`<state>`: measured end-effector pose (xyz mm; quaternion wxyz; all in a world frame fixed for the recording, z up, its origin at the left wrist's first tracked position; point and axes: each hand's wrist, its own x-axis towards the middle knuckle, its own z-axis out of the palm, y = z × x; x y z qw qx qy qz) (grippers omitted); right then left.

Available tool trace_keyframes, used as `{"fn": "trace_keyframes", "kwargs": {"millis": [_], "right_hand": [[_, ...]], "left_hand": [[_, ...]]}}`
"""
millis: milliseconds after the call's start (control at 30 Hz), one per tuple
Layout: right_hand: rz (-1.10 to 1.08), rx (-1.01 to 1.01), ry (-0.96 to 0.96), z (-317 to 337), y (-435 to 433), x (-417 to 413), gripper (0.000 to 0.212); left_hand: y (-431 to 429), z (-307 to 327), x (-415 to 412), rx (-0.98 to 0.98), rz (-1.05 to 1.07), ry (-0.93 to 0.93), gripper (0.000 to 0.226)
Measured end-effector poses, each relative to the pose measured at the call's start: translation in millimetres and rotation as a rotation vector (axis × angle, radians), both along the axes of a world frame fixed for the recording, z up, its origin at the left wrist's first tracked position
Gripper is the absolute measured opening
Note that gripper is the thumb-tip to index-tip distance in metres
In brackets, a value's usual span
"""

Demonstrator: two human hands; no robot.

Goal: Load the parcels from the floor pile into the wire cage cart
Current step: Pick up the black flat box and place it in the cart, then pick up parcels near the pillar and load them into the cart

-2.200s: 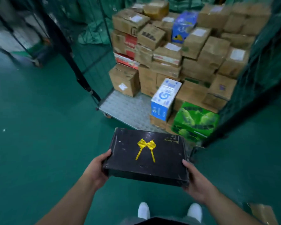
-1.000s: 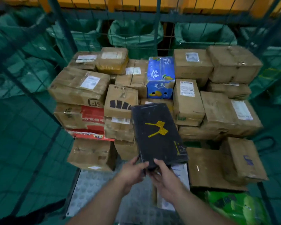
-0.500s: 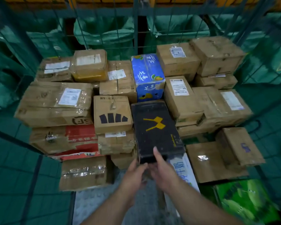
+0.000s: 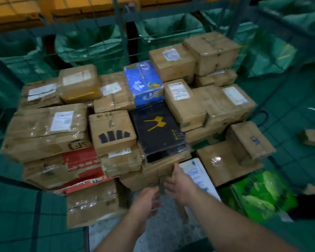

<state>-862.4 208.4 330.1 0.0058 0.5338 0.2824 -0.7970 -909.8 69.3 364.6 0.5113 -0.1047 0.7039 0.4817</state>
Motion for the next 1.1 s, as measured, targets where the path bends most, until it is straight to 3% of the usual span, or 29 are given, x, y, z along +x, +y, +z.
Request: {"fn": "trace_keyframes", "kwargs": {"millis": [133,367,500,633,833,1100], "right_hand": [[-0.179,-0.036,-0.065,0,-9,94,0.03],[-0.509,0.134,-0.22,24,36,294,0.013],[-0.759,0.17,-0.191,38,59,406,0.015],[-0.868,0.193,-0.227,35,78,511,0.011],[-0.916,0.218,-0.34,22,118,672,0.027],[-1.036,0.163,-0.315,12,182,790,0.027]], "left_hand": [[39,-9,60,-0.003,-0.262,0.003,0.026],[140,18,197,0.063,-0.743,0.012,0.021],[196,28,294,0.124,-0.95,0.072,0.023],[237,18,404,0.153,-1.057,0.025,0.02],[291,4,572,0.119,-1.165,0.025,0.015],[365,15,681,0.072,-1.234,0.054,0.017]]}}
